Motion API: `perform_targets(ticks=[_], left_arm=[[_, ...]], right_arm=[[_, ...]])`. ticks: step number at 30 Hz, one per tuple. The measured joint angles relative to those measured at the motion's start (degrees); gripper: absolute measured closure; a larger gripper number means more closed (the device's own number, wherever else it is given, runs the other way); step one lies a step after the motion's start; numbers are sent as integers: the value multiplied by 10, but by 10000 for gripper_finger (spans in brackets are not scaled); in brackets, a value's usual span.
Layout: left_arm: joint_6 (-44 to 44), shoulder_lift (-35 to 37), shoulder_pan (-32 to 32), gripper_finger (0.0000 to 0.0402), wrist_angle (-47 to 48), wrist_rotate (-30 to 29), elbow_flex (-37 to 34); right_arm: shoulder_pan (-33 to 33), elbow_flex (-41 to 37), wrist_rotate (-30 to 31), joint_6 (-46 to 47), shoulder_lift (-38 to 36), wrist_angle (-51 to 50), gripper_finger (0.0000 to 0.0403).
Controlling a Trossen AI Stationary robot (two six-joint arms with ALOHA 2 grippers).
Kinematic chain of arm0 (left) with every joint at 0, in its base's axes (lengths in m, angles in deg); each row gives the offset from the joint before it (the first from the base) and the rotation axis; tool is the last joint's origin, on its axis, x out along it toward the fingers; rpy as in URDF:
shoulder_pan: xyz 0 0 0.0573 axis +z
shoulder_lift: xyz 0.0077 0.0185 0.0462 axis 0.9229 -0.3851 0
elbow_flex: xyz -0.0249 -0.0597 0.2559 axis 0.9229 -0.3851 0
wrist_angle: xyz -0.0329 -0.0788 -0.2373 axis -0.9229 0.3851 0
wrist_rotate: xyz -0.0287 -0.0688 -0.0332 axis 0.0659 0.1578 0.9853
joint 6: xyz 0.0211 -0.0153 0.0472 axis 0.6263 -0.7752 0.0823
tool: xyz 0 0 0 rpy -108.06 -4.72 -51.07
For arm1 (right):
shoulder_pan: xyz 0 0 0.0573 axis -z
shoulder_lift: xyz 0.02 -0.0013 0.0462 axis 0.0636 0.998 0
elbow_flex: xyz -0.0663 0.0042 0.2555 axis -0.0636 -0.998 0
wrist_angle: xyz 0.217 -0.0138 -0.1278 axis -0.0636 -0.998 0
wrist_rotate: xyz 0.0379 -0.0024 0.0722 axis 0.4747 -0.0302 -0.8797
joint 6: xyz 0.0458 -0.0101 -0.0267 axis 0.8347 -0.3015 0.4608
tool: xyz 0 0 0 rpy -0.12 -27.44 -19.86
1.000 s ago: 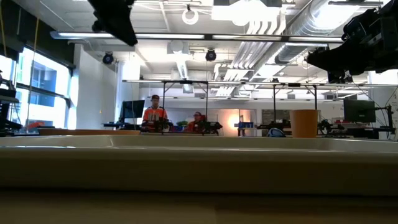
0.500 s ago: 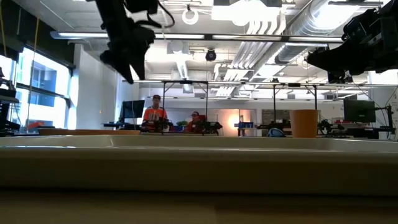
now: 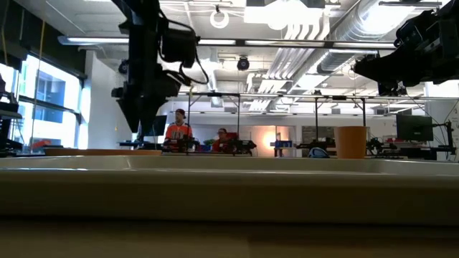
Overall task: Pick and place plate/cup/fork/spoon on tray
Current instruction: Put the orange plate on the gray tray
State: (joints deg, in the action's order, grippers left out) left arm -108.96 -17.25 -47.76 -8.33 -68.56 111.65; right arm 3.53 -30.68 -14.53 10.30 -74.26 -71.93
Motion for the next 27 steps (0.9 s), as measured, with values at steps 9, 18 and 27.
perform_targets(ticks=[9, 18, 27], left_arm=[[-16, 63, 14, 172, -87, 12, -105], [-12, 53, 18, 172, -109, 24, -140], [-25, 52, 17, 192, -147, 17, -181]], right_arm=[[0, 0, 0, 0, 0, 0, 402], [0, 0, 0, 0, 0, 0, 402], [0, 0, 0, 0, 0, 0, 402]])
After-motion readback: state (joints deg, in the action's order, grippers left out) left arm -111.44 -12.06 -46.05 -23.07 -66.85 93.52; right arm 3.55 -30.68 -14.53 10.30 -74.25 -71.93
